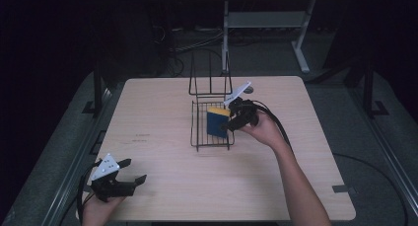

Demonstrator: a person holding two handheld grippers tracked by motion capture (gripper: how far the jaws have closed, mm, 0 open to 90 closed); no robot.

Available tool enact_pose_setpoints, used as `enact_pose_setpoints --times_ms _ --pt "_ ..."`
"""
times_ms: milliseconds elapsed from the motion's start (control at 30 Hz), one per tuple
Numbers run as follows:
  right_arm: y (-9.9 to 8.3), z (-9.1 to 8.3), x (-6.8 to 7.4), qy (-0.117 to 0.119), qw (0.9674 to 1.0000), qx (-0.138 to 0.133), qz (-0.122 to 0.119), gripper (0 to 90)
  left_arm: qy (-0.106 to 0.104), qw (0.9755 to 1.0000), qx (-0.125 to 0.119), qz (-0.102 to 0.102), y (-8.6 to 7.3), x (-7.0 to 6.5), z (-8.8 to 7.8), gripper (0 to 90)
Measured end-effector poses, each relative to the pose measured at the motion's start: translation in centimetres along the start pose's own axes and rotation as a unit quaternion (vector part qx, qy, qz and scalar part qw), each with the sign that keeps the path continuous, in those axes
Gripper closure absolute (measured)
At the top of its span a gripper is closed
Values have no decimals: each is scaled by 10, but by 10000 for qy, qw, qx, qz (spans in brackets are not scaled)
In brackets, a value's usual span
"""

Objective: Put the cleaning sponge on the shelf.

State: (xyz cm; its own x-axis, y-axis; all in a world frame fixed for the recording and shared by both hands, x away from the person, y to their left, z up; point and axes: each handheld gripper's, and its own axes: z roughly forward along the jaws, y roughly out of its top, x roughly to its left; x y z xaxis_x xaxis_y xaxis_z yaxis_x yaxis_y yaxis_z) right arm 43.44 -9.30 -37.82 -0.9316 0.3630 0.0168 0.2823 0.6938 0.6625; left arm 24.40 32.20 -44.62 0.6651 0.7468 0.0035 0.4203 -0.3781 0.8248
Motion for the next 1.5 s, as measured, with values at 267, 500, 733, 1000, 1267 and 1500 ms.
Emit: enact_pose_setpoints --times_ms 267,500,733,1000,1267,1500 --pt "0 -1 0 -25 10000 -1 31 441 4 10000 5 -21 0 0 0 163" --pt "0 -2 0 -94 9999 -84 -116 557 7 10000 12 -26 -1 0 0 163" --pt "0 -1 -2 -106 9998 -89 -111 547 3 10000 12 -34 -1 0 0 163" --pt "-1 -1 -3 -150 9998 13 -90 433 -9 10000 9 -18 0 -1 1 163" --pt "-3 -7 -4 -179 9998 -27 28 341 -17 10000 19 -15 0 -1 2 163" --pt "-9 -15 -5 -187 9997 -41 147 298 -21 10000 34 -25 0 -1 2 163"
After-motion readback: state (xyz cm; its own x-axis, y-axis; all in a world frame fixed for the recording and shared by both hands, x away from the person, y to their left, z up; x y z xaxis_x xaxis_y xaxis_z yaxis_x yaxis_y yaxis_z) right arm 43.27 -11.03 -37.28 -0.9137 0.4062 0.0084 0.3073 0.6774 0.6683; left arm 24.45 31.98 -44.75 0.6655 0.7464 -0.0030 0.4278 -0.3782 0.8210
